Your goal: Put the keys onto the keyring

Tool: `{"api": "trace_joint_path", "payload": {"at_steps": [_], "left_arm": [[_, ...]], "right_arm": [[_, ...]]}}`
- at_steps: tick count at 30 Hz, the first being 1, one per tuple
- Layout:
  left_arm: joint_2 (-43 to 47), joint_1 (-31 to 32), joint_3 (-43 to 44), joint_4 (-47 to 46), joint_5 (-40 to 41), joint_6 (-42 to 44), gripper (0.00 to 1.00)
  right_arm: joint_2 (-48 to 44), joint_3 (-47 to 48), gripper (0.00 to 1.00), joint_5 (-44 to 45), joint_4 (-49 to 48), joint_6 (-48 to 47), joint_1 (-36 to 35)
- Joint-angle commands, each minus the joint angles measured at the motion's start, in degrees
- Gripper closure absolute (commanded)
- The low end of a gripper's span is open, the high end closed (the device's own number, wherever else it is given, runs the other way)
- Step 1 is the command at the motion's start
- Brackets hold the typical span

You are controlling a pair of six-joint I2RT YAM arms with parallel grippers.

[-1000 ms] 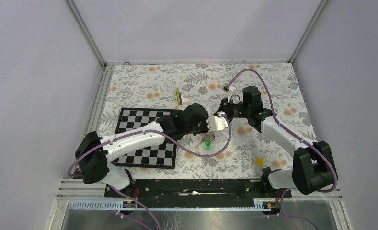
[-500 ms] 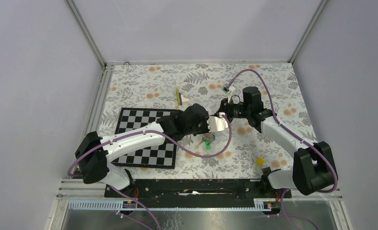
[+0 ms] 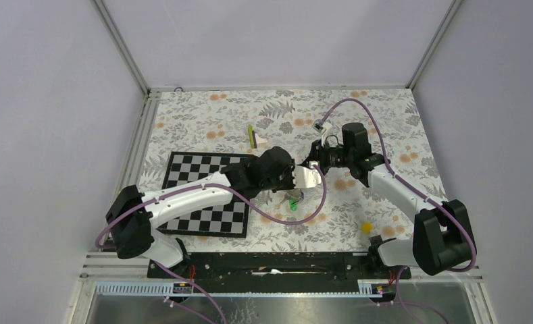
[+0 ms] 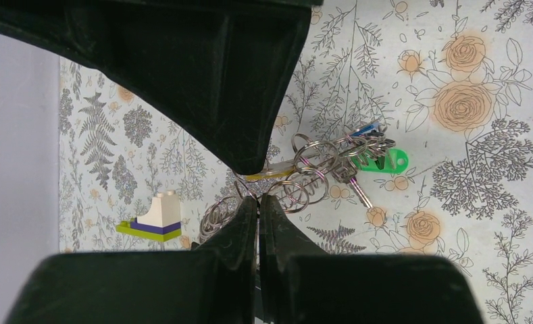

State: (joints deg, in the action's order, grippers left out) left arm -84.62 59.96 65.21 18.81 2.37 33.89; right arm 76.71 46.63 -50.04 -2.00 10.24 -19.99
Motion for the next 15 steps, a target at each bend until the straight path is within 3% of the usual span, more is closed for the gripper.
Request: {"api": "trace_joint_path", "payload": {"at_steps": [1,15], "left_arm": [[0.1,3.1,2.0,-1.9,-9.6,0.5,1.00],[-1.5,3.7,3.7,-1.2,-8.9,0.4,1.00]], "right_arm": [[0.1,2.9,1.00,5.4,-6.7,0.9,0.6],[1.0,2.2,1.00,4.1,-8.1,2.6,0.0]]}}
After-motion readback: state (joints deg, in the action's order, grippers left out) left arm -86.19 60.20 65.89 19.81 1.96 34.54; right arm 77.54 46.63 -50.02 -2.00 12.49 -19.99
